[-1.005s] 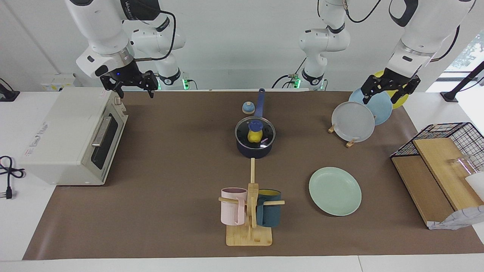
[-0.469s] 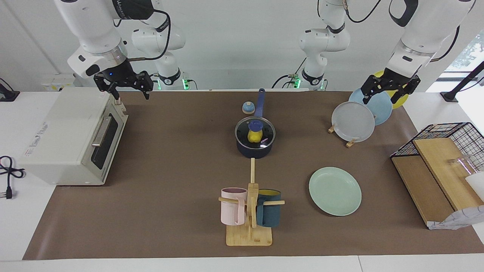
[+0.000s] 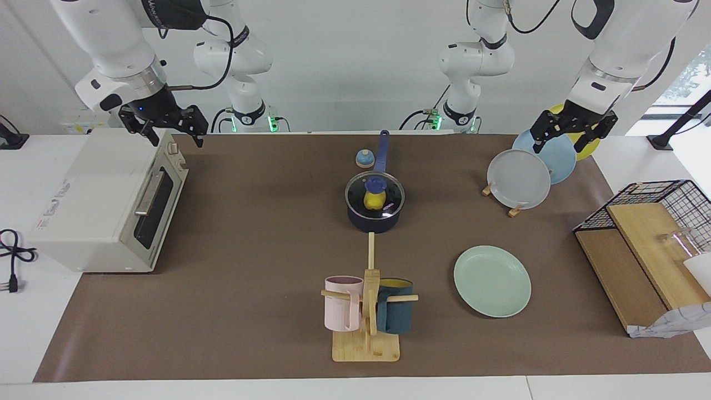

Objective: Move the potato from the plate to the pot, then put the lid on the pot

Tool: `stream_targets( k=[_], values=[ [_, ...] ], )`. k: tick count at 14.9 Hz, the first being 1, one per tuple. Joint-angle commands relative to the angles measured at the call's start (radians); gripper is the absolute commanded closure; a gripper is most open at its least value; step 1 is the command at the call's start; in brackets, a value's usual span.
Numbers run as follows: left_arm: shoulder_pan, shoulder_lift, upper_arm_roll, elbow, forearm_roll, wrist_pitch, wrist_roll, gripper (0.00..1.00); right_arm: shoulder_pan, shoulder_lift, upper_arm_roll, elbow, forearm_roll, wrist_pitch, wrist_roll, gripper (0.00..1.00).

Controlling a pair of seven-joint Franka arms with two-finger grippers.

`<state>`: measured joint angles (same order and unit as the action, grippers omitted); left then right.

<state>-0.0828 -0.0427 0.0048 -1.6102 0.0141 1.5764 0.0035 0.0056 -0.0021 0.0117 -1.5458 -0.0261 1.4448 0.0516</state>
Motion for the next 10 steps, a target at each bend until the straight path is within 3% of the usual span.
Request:
stream_targets(
  k=[1,10],
  values=[
    [0.012,-0.022,-0.008,-0.023,0.021,0.005,0.001,0.0,-0.019,-0.001,0.005,0.004,0.015,0.022,-0.021,0.0],
    [0.012,-0.02,-0.008,-0.023,0.021,0.005,0.001,0.0,-0.018,-0.001,0.007,-0.002,0.018,0.065,-0.032,0.0]
  ],
)
